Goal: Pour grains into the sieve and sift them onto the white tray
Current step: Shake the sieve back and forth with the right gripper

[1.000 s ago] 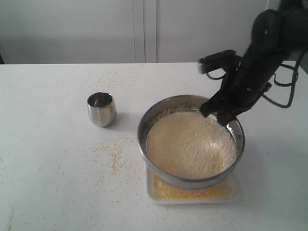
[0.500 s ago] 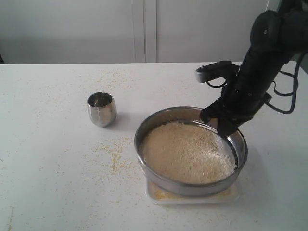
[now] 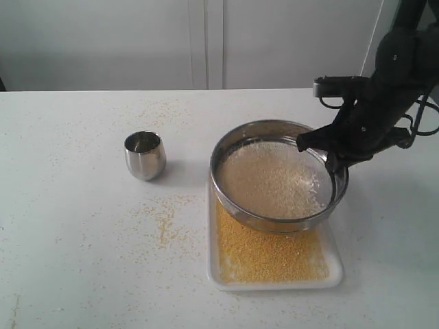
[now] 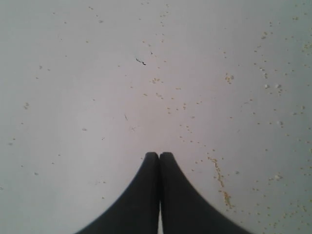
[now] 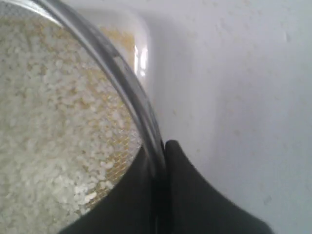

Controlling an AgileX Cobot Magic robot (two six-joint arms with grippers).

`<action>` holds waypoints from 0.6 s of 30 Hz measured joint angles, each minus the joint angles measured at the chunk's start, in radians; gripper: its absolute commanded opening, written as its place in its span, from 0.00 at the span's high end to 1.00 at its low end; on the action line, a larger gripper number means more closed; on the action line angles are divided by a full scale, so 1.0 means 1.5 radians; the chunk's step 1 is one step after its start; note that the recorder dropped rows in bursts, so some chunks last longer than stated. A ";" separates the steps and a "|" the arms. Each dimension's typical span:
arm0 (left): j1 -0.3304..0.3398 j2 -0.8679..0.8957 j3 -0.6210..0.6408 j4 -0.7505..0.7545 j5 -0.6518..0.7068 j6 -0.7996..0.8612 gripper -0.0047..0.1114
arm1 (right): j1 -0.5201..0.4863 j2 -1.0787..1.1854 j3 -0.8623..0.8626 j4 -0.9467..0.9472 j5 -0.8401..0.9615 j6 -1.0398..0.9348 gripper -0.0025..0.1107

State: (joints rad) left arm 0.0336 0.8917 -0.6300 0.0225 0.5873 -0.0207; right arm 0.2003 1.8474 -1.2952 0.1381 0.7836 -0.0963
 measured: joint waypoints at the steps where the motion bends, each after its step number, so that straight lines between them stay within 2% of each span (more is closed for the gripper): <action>1: 0.000 0.000 0.000 0.000 0.000 0.000 0.96 | 0.003 0.000 0.000 0.026 -0.003 -0.068 0.98; 2: 0.000 0.000 0.000 0.000 0.000 0.000 0.96 | 0.019 -0.003 0.001 0.043 0.017 -0.165 0.98; 3: 0.000 0.000 0.000 0.000 0.000 0.000 0.96 | 0.025 -0.003 0.003 0.034 0.028 -0.155 0.98; 4: 0.000 0.000 0.000 0.000 0.000 0.000 0.96 | 0.019 -0.003 0.008 0.009 0.026 -0.024 0.98; 6: 0.000 0.000 0.000 0.000 0.000 0.000 0.96 | 0.009 -0.003 0.009 0.015 0.001 0.006 0.98; 9: 0.000 0.000 0.000 0.000 0.000 0.000 0.96 | 0.014 -0.003 0.009 0.064 0.020 -0.181 0.98; 10: 0.000 0.000 0.000 0.000 0.000 0.000 0.96 | 0.020 -0.003 0.009 0.060 0.037 -0.197 0.98; 11: 0.000 0.000 0.000 0.000 0.000 0.000 0.96 | 0.023 -0.003 0.010 0.048 0.048 -0.176 0.98; 13: 0.000 0.000 0.000 0.000 0.000 0.000 0.96 | 0.017 -0.003 0.018 0.009 0.035 -0.022 0.98; 15: 0.000 0.000 0.000 0.000 0.000 0.000 0.96 | 0.007 -0.003 0.020 0.014 0.000 0.017 0.98; 18: 0.000 0.000 0.000 0.000 0.000 0.000 0.96 | 0.014 -0.003 0.017 0.077 0.021 -0.186 0.98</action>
State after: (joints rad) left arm 0.0336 0.8917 -0.6300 0.0225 0.5873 -0.0207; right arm 0.2211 1.8436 -1.2697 0.2542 0.8151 -0.3759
